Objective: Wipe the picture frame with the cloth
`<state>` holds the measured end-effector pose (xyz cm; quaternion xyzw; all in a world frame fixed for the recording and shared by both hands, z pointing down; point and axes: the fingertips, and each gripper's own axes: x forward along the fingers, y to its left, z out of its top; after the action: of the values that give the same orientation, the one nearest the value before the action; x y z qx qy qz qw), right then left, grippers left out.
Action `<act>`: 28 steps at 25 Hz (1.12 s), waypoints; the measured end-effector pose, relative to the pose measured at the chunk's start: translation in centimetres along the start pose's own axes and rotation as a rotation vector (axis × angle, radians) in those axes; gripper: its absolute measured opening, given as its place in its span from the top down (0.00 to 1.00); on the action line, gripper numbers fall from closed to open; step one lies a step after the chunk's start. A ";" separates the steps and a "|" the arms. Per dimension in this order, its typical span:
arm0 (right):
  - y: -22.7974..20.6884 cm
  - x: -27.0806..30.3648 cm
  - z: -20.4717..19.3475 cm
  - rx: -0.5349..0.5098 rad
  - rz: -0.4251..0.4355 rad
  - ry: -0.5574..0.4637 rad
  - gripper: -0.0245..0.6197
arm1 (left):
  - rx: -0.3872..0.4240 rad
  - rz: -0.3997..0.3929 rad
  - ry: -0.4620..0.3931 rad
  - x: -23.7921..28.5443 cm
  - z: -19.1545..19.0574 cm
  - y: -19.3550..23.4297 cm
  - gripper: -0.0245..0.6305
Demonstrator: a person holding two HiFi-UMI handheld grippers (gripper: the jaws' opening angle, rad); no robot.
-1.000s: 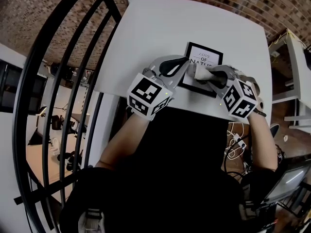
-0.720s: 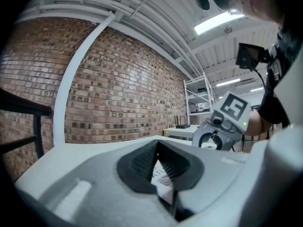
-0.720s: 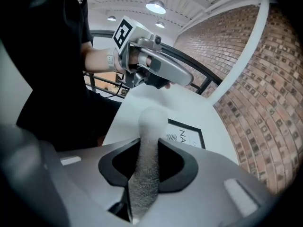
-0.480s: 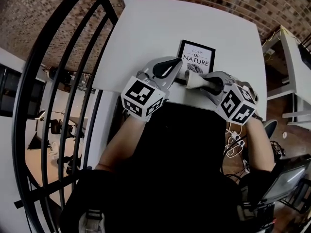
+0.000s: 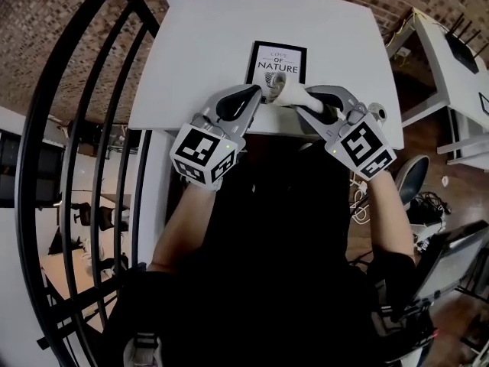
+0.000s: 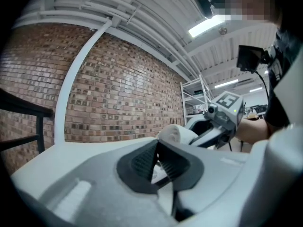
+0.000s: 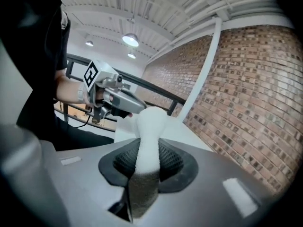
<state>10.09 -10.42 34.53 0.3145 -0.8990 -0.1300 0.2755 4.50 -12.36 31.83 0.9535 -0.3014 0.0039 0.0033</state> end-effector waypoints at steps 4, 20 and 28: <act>0.6 -2.2 1.7 0.109 -0.062 -0.156 0.81 | 0.008 -0.007 -0.015 -1.1 0.0 -1.7 0.96; 10.3 -5.3 0.3 0.388 -0.071 -0.397 0.80 | -0.050 -0.015 0.002 -9.1 -5.2 -5.4 0.96; 11.7 -4.8 0.2 0.384 -0.073 -0.409 0.80 | -0.054 -0.014 0.003 -10.4 -6.1 -5.6 0.96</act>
<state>7.26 1.65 37.16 0.3602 -0.9323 -0.0279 0.0188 -0.79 -1.75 37.84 0.9552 -0.2946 -0.0026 0.0295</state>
